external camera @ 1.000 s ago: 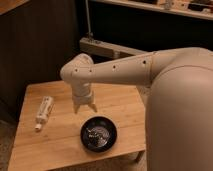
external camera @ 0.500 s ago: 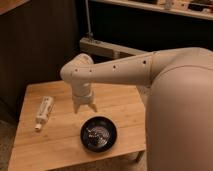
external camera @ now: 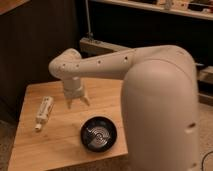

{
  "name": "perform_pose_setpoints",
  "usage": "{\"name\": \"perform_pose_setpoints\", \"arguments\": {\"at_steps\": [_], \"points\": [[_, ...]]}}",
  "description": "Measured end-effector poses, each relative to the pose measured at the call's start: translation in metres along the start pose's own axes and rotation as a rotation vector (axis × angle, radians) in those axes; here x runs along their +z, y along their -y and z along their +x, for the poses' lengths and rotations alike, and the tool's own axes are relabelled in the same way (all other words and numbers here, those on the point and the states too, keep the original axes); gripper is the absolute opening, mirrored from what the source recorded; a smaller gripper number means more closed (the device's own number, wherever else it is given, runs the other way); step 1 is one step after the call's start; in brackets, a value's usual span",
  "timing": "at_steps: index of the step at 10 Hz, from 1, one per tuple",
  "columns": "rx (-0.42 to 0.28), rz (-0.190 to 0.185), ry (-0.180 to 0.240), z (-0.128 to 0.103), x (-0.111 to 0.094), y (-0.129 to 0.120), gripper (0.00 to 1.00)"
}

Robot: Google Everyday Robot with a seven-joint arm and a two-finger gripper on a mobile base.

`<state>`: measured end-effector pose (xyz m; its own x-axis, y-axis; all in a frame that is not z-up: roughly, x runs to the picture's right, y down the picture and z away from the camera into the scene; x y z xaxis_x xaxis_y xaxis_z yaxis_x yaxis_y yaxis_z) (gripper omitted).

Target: Place the bottle in the ceramic bowl

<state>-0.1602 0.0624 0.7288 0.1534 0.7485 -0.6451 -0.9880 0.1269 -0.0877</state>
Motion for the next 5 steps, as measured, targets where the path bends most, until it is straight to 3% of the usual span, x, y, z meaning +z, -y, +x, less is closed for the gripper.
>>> {"name": "perform_pose_setpoints", "arguments": {"at_steps": [3,5], "points": [[-0.039,0.003,-0.006,-0.047,-0.007,-0.048,0.65],[-0.046,-0.015,-0.022,-0.069,-0.01,-0.076,0.65]]}}
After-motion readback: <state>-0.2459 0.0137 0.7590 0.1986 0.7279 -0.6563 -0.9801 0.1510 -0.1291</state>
